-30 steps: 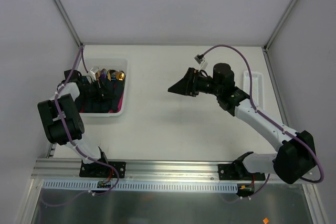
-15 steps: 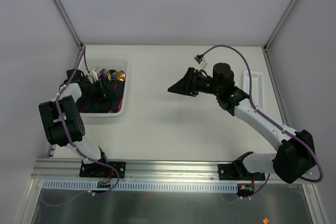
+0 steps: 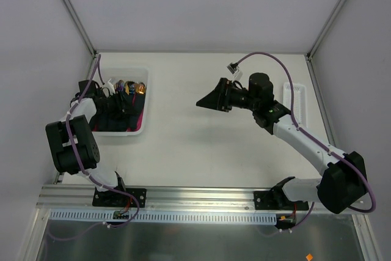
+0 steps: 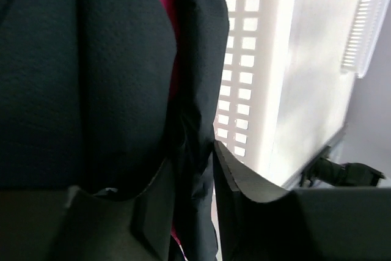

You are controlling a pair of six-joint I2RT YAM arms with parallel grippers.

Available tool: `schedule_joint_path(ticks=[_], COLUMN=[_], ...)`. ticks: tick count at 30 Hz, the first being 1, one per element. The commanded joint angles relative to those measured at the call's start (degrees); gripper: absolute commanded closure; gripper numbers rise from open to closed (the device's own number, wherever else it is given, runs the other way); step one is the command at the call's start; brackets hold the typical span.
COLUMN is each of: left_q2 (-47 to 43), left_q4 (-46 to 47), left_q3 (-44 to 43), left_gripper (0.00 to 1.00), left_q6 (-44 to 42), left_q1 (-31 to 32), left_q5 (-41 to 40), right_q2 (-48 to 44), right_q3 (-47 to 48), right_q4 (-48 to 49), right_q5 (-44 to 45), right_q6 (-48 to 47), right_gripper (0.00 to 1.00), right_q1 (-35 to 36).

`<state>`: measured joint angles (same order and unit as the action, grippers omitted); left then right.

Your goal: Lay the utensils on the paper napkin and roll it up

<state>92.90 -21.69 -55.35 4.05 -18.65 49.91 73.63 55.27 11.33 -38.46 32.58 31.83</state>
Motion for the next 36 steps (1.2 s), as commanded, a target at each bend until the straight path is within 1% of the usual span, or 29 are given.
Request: schedule_joint_path(ticks=[1,2,5,6,9,13,16,19,21,24,30,36], left_q2=[-4.9,-5.6,-8.1,-9.0,-10.8,-12.3,-14.1,-16.3,-17.8,-19.1,-20.0,-18.1], left_q4=[-0.1,-0.2,-0.7,-1.0,-1.4,-2.3,-2.7,-3.6,-4.3,-6.2,-8.3,-8.2], left_q3=[1.3,1.3,0.9,0.4,-0.4,-1.2,-1.8,-2.2,-2.4,-2.0,-0.6,0.5], left_gripper=[0.68,0.64,0.6,0.57,0.54,0.53,0.54,0.59,0.67,0.75,0.75,0.76], left_q6=[-1.6,-1.9,-2.9,-3.2,-3.5,-5.8,-7.2,-9.5,-11.0,-13.2,-14.3,-13.5], left_q1=[0.9,1.2,1.3,1.3,1.4,1.9,2.0,2.4,3.1,4.9,7.9,9.0], left_q5=[-6.8,-7.7,-11.1,-11.8,-12.9,-14.3,-16.6,-18.0,-19.0,-19.8,-20.0,-24.9], right_q2=[-1.4,-1.3,-1.4,-1.5,-1.6,-1.9,-2.2,-2.3,-2.4,-2.3,-2.7,-2.8], right_q3=[0.2,0.4,0.5,0.5,0.6,0.4,0.2,0.0,-0.2,-0.2,-0.5,-0.7], right_q4=[3.1,3.1,3.1,3.2,3.2,3.1,3.1,3.1,3.1,3.1,3.1,3.1], right_q5=[-1.6,-1.6,-1.8,-1.8,-1.8,-1.8,-1.9,-1.8,-1.8,-1.9,-2.0,-2.1], right_q6=[0.6,0.7,0.9,0.9,0.8,1.0,0.9,0.8,0.8,0.9,0.9,0.9], right_gripper=[0.29,0.29,0.29,0.29,0.29,0.29,0.29,0.29,0.29,0.29,0.29,0.29], right_q1=[-0.5,-0.5,-0.4,-0.5,-0.5,-0.5,-0.5,-0.5,-0.5,-0.5,-0.5,-0.5])
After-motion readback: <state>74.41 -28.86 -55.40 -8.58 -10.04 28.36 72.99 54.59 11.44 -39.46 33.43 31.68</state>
